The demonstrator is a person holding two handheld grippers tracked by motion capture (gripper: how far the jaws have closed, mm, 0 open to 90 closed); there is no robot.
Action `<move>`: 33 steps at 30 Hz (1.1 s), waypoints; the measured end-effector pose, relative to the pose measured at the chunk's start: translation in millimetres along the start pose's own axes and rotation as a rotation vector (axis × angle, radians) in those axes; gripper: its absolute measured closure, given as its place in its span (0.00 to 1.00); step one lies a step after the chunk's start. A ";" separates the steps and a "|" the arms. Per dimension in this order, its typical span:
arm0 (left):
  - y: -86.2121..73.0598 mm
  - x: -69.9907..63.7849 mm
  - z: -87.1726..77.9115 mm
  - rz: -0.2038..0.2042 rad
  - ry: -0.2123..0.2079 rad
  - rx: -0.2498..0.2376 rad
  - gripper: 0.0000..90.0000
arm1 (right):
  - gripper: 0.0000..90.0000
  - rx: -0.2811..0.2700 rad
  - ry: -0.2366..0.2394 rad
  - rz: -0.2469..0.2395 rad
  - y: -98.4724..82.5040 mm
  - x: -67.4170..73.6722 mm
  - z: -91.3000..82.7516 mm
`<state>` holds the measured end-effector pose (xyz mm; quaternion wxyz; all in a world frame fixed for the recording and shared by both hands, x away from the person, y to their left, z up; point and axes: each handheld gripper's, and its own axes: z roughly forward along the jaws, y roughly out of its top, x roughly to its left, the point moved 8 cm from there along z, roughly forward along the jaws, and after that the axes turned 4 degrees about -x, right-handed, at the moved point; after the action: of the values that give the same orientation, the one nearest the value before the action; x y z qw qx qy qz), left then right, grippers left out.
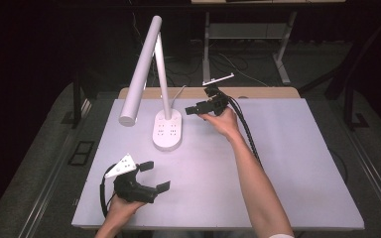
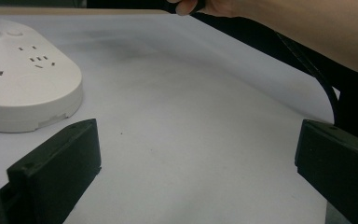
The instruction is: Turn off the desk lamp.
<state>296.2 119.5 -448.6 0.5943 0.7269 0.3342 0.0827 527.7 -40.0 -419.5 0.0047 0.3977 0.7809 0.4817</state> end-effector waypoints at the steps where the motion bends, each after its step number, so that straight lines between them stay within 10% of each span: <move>1: 0.0 -0.1 0.1 0.000 0.000 0.000 0.00 | 0.41 0.000 0.006 0.006 0.0 0.1 1.9; 15: 0.5 1.5 -0.8 -0.006 -0.003 -0.004 0.00 | 0.84 -0.036 0.038 0.068 -0.3 -3.0 24.9; 33: 0.4 2.4 -1.7 -0.003 -0.001 -0.002 0.00 | 1.00 -0.004 0.026 0.094 -6.0 2.8 56.8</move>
<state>297.3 122.3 -448.3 0.5955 0.7257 0.3349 0.0817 544.3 2.9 -453.4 -0.0276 0.4277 0.7604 0.4880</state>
